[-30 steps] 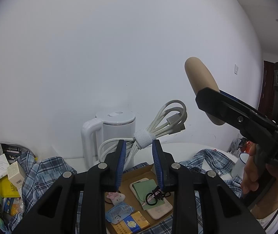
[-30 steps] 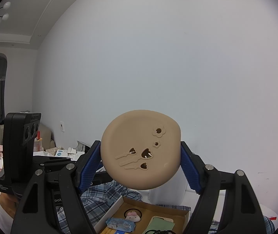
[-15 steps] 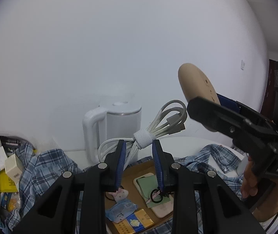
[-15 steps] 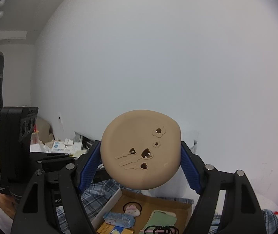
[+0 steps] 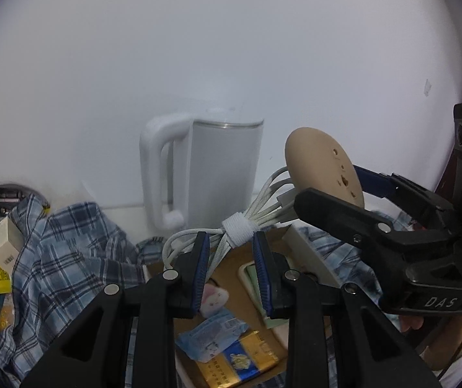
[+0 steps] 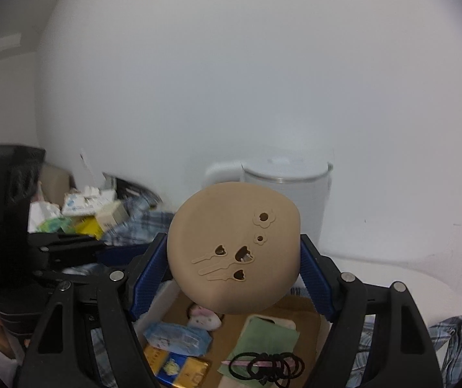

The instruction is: Organize soft objects

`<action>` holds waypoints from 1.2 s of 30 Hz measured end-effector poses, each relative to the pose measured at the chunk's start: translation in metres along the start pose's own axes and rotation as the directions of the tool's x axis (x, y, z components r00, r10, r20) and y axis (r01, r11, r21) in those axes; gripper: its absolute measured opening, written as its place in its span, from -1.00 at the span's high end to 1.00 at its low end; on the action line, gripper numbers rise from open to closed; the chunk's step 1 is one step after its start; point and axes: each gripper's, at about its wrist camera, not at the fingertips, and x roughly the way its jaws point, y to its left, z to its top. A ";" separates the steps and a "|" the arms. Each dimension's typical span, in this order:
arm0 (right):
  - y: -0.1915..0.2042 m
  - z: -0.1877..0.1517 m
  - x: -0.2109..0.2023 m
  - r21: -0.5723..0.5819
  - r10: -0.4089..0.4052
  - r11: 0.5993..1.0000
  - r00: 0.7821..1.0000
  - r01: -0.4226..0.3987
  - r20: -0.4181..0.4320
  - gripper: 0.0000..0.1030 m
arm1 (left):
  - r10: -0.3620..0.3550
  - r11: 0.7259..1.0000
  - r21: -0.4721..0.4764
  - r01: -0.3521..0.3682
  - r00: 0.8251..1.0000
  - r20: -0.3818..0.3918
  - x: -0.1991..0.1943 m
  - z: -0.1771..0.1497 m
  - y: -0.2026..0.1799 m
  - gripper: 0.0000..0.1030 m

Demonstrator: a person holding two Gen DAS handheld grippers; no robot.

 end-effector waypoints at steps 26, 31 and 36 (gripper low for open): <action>-0.033 -0.052 0.079 0.109 0.046 0.994 0.972 -0.021 -0.232 -0.58 | 0.038 0.997 -0.061 -0.048 0.987 -0.154 0.059 -0.025 0.033 -0.25; -0.046 -0.047 0.072 0.169 0.025 0.986 0.979 0.010 -0.202 -0.98 | 0.047 0.991 -0.119 -0.061 0.992 -0.116 0.052 -0.020 0.046 -1.00; -0.054 -0.035 0.053 0.174 -0.023 0.983 0.987 0.050 -0.156 -0.99 | 0.090 0.990 -0.100 -0.097 0.993 -0.074 0.039 -0.014 0.044 -1.00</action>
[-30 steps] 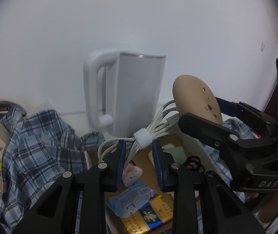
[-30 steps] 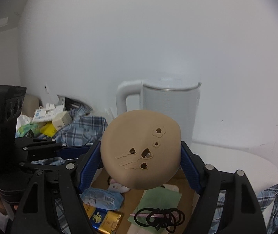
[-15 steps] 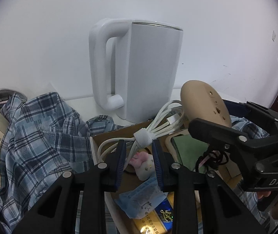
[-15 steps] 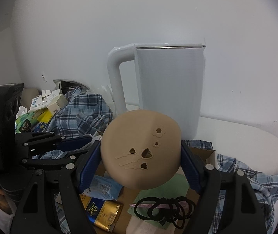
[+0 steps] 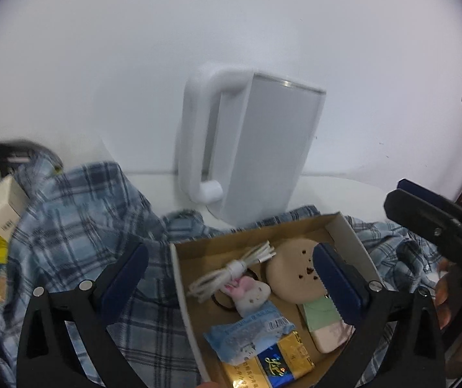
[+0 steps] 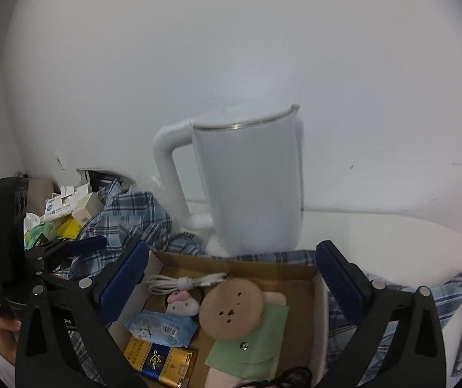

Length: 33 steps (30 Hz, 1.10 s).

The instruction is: Organize soft objects

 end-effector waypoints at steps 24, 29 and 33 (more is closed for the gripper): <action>0.059 0.047 -0.183 -0.158 0.091 0.987 0.906 -0.027 0.414 -1.00 | 0.004 0.995 0.087 -0.053 0.874 0.487 -0.212 0.034 -0.032 -1.00; 0.070 0.047 -0.194 -0.191 0.126 0.980 0.898 -0.048 0.422 -1.00 | -0.008 0.995 0.091 -0.041 0.873 0.487 -0.218 0.032 -0.035 -1.00; 0.076 0.045 -0.189 -0.210 0.121 0.977 0.903 -0.035 0.413 -1.00 | -0.001 0.994 0.093 -0.048 0.883 0.470 -0.214 0.033 -0.037 -1.00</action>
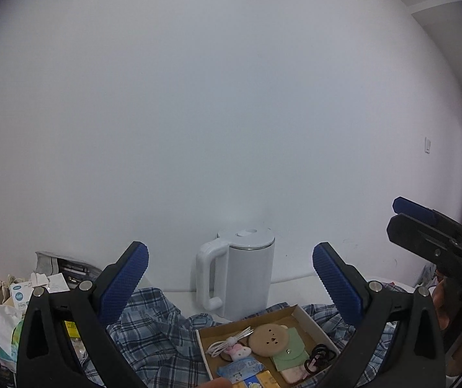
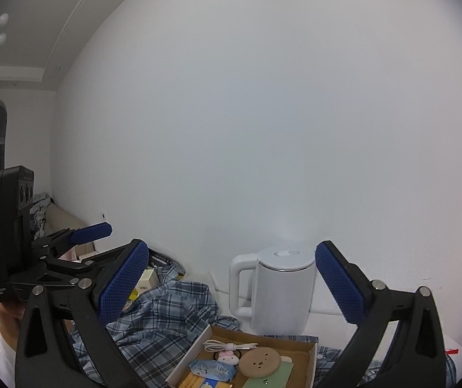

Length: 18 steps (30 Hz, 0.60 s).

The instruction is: Organize soft objects

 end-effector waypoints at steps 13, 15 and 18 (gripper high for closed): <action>0.008 0.008 -0.012 0.002 0.020 1.000 1.000 -0.020 0.014 -1.00 | -0.040 0.999 0.033 0.039 0.999 0.027 -0.027 0.013 -0.017 -1.00; 0.011 0.011 -0.019 -0.007 0.013 1.000 1.000 -0.013 0.023 -1.00 | -0.022 0.997 0.068 0.020 0.999 0.033 -0.037 0.014 -0.023 -1.00; 0.015 0.015 -0.034 -0.040 -0.028 0.999 0.999 0.029 0.031 -1.00 | 0.001 0.993 0.114 -0.006 0.999 0.049 -0.056 0.012 -0.029 -1.00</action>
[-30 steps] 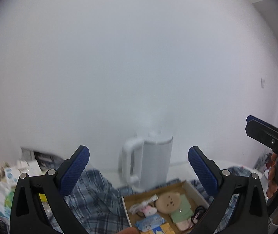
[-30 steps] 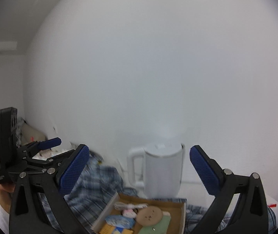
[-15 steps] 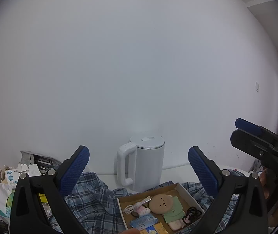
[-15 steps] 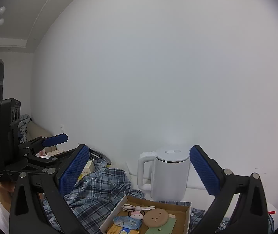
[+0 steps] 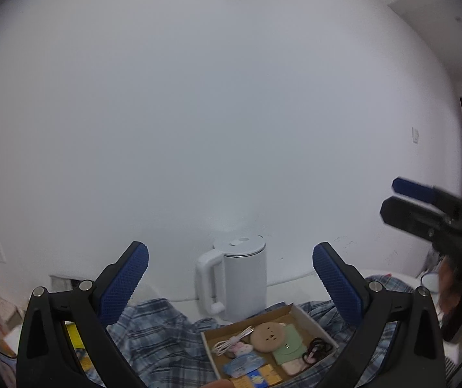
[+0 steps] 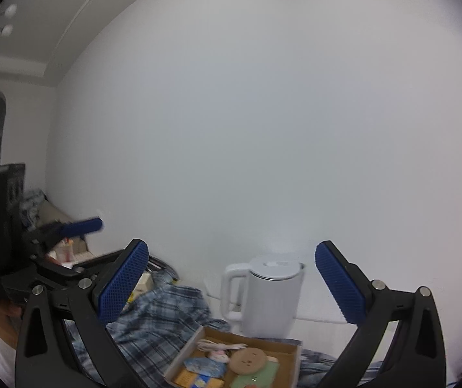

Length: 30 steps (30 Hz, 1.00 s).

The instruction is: Organize soft objects

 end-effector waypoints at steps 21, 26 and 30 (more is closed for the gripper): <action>0.033 -0.092 -0.070 -0.021 -0.063 0.998 0.983 0.061 -0.171 -1.00 | 0.079 0.997 0.009 -0.079 0.989 -0.127 -0.054 -0.099 -0.020 -1.00; 0.030 -0.123 -0.063 0.020 -0.027 0.999 0.971 0.033 -0.236 -1.00 | 0.092 0.996 -0.002 -0.094 0.974 -0.208 -0.039 -0.127 -0.010 -1.00; 0.024 -0.148 -0.055 0.034 -0.022 0.999 0.957 0.033 -0.288 -1.00 | 0.087 0.995 -0.017 -0.095 0.959 -0.271 -0.029 -0.153 -0.003 -1.00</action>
